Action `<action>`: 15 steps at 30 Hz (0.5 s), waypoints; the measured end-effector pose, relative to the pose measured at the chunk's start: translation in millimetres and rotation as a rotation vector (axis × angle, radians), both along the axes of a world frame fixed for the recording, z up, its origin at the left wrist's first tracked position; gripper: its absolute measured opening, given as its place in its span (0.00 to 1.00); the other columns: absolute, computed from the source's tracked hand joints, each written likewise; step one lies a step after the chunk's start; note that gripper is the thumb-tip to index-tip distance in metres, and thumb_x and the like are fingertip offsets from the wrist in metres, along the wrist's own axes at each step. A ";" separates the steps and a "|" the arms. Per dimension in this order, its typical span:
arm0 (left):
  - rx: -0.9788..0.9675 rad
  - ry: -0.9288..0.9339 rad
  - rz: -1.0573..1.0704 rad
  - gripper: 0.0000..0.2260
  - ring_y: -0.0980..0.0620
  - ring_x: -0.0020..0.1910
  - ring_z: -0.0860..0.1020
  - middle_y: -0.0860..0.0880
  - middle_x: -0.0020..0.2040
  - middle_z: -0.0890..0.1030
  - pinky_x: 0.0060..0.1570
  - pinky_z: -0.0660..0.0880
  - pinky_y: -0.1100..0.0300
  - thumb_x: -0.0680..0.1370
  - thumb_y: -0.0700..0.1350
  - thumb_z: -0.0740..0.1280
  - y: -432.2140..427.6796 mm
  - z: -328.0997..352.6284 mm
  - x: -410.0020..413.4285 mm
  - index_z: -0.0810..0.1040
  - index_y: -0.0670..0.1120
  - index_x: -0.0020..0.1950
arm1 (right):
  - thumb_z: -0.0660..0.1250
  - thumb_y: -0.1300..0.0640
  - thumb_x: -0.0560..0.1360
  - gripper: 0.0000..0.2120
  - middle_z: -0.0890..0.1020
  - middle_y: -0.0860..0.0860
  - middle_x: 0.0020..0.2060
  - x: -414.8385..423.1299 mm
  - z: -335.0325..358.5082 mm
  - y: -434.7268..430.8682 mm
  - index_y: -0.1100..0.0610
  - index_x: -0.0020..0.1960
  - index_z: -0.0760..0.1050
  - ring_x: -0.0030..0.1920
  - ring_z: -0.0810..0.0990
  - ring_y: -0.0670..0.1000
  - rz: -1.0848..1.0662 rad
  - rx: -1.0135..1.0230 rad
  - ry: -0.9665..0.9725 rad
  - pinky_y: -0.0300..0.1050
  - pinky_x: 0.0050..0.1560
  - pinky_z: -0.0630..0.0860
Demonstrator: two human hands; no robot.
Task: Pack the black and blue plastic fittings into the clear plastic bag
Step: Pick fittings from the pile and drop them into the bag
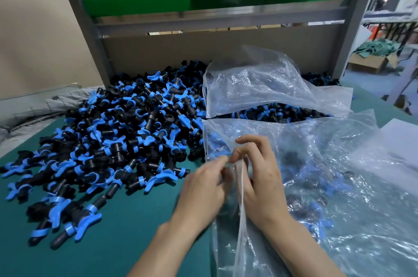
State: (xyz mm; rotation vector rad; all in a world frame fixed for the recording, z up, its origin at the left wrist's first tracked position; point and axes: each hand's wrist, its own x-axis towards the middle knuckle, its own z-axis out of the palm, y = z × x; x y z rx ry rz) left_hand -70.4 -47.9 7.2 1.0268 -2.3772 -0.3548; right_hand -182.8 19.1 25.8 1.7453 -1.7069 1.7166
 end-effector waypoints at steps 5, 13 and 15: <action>-0.228 0.059 0.368 0.11 0.48 0.50 0.73 0.51 0.51 0.79 0.52 0.67 0.52 0.79 0.44 0.63 -22.8 4.3 39.2 0.77 0.50 0.60 | 0.58 0.60 0.76 0.06 0.72 0.45 0.53 0.3 -4.6 -3.3 0.54 0.45 0.73 0.50 0.76 0.49 -0.008 0.049 -0.044 0.44 0.47 0.72; -0.073 -0.086 0.579 0.15 0.47 0.62 0.70 0.51 0.60 0.77 0.63 0.63 0.51 0.79 0.39 0.57 -32.9 0.1 60.5 0.72 0.49 0.64 | 0.61 0.67 0.76 0.09 0.73 0.47 0.53 -1.2 -8.6 -4.1 0.54 0.45 0.74 0.43 0.74 0.50 -0.006 0.098 -0.074 0.43 0.42 0.68; -0.073 -0.138 0.528 0.17 0.49 0.64 0.67 0.53 0.62 0.76 0.64 0.62 0.53 0.80 0.39 0.54 -36.8 -4.5 65.0 0.70 0.51 0.67 | 0.62 0.68 0.77 0.11 0.73 0.47 0.53 -1.0 -8.4 -4.4 0.53 0.45 0.73 0.44 0.75 0.51 -0.009 0.099 -0.079 0.44 0.42 0.70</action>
